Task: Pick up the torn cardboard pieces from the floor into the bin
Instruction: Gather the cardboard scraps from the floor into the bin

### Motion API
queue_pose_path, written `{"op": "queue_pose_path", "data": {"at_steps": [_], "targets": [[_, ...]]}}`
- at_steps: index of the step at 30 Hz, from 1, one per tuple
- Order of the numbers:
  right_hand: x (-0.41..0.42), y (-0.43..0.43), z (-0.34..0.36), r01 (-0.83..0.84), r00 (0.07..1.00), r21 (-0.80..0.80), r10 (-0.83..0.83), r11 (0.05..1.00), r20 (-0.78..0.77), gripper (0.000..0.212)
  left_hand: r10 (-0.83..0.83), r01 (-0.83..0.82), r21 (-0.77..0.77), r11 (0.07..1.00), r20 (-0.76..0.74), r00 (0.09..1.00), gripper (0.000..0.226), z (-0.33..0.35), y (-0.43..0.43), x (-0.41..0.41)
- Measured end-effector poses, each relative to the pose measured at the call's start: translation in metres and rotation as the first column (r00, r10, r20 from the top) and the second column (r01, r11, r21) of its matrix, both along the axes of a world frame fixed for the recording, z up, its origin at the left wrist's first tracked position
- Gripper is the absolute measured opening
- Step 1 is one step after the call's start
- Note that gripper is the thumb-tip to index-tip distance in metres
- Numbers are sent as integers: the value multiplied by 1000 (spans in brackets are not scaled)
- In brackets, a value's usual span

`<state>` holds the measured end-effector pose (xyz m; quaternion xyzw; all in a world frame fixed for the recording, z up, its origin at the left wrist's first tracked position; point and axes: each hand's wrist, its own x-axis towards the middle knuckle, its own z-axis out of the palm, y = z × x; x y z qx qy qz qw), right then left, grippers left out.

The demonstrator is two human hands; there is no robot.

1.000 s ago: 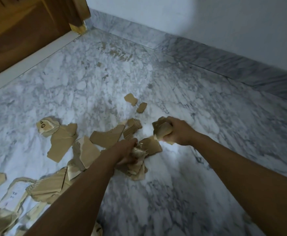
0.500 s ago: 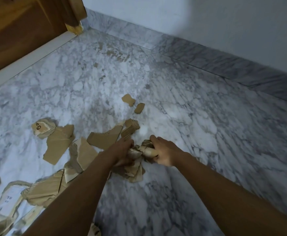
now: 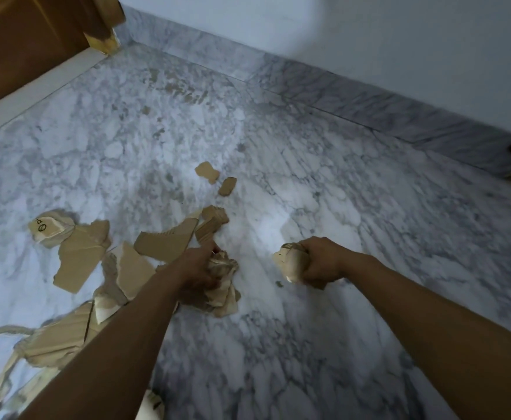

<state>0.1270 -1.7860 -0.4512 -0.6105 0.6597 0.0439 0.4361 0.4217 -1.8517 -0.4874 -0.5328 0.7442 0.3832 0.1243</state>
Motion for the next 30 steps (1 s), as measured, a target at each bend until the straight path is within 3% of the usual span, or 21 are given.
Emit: {"op": "queue_pose_path", "data": {"at_steps": [5,10,14,23,30], "targets": [[14,14,-4,-188,982,19,188,982,-27,36,4,-4,3,1000,14,1000,71,0,-1,-1],[1,36,-8,-408,910,-57,401,911,-104,65,-1,1,22,1000,11,1000,69,-3,-3,2],[-4,40,-15,-500,849,-17,486,866,-206,79,-9,8,35,999,21,1000,71,-2,-4,-1],[6,25,-12,-668,707,-1,633,745,-315,31,1,-2,33,999,39,999,71,-2,-4,-2],[12,34,-19,-746,662,-231,661,624,-352,15,-6,5,39,999,38,999,71,-2,-5,-2]]}}
